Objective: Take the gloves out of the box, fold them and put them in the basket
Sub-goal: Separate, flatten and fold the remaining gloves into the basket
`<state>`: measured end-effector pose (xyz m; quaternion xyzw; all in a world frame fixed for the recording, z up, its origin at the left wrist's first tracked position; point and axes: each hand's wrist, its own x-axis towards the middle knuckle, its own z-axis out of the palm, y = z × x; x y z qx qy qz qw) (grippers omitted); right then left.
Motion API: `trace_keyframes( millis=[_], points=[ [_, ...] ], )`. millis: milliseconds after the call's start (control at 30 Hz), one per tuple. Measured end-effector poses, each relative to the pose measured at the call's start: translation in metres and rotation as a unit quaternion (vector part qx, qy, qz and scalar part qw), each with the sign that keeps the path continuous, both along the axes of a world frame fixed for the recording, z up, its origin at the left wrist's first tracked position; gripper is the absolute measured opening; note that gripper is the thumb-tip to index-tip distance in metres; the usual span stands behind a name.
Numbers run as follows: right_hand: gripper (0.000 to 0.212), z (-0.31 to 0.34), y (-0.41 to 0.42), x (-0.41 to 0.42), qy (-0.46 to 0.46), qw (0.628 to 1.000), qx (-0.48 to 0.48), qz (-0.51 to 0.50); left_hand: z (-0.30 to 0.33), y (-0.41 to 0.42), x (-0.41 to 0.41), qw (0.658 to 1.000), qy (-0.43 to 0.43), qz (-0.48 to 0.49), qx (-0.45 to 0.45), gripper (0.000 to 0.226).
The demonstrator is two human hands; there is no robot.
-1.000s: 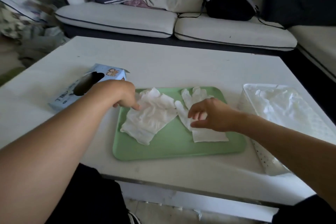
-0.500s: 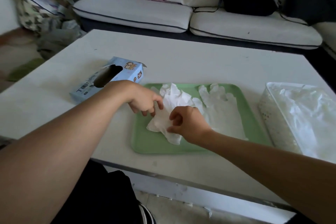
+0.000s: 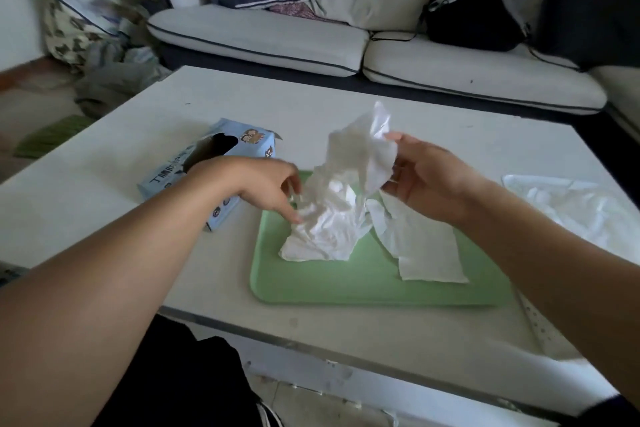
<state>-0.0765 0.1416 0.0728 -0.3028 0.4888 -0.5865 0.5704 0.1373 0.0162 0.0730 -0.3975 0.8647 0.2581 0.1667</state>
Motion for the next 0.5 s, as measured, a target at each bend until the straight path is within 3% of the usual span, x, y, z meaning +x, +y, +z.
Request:
trace_keyframes(
  millis=[100,167,233,300,367,400,467,500],
  points=[
    [0.025,0.023,0.006,-0.014,-0.081,0.995,-0.046,-0.043,0.025,0.020,-0.010,0.958,0.272,-0.010,0.086,0.092],
    [0.031,0.029,0.015,-0.018,-0.072,0.995,-0.048,-0.044,0.035,0.038,-0.030,0.922,0.362,-0.056,0.123,0.099],
    [0.031,0.029,0.025,-0.019,-0.044,0.998,-0.035,-0.030,0.032,0.054,-0.055,0.905,0.400,-0.079,0.121,0.084],
    [0.030,0.030,0.035,-0.023,-0.009,0.999,-0.021,-0.026,0.026,0.062,-0.078,0.890,0.445,-0.051,0.081,0.049],
    [0.016,0.031,0.044,-0.032,0.083,0.993,0.017,-0.076,0.023,0.065,-0.094,0.881,0.469,-0.014,0.055,0.019],
    [0.009,0.032,0.049,-0.037,0.163,0.979,0.038,-0.118,0.023,0.068,-0.099,0.882,0.467,0.000,0.064,0.020],
    [0.029,0.030,0.057,-0.050,0.336,0.925,0.044,-0.173,0.026,0.075,-0.107,0.880,0.459,0.019,0.121,0.023],
    [0.037,0.030,0.060,-0.053,0.369,0.915,0.031,-0.158,0.028,0.078,-0.107,0.879,0.449,0.030,0.158,0.023]
  ],
)
